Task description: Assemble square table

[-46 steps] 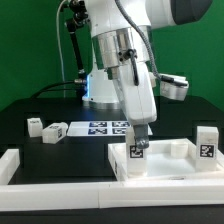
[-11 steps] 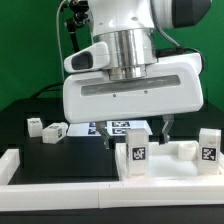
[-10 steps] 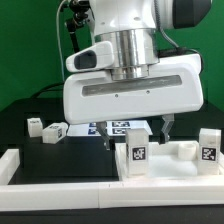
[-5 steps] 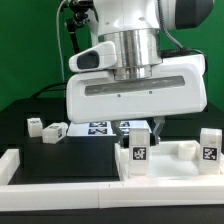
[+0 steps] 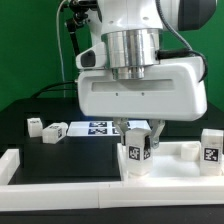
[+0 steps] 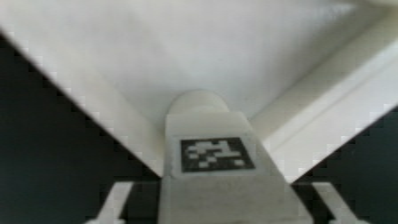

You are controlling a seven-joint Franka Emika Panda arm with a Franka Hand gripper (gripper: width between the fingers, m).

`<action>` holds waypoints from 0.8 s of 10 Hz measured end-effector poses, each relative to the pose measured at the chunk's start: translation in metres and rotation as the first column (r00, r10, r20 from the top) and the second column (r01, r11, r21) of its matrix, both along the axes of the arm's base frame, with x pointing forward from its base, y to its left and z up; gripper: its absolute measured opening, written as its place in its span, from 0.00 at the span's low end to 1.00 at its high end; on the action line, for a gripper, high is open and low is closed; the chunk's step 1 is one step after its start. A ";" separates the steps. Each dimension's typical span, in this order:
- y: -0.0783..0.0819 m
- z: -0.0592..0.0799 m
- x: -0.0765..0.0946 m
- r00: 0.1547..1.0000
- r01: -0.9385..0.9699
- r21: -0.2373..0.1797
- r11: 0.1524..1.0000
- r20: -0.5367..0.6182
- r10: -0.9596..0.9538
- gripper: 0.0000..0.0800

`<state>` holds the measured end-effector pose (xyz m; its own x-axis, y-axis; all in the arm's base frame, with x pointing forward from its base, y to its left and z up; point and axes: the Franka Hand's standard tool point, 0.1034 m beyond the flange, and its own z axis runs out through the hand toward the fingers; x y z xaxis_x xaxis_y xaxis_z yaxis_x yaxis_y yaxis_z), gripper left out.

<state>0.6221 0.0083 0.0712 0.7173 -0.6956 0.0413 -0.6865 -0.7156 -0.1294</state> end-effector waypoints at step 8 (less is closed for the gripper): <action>-0.002 -0.002 0.000 0.778 0.628 0.143 0.765 -0.099 -0.621 0.49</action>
Offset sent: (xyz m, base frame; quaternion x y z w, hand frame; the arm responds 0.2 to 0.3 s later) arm 0.0180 0.0024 0.0153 0.1064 -0.0434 0.3189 0.9408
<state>0.6219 0.0062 0.0693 0.1204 -0.9841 -0.1302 -0.9819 -0.0987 -0.1619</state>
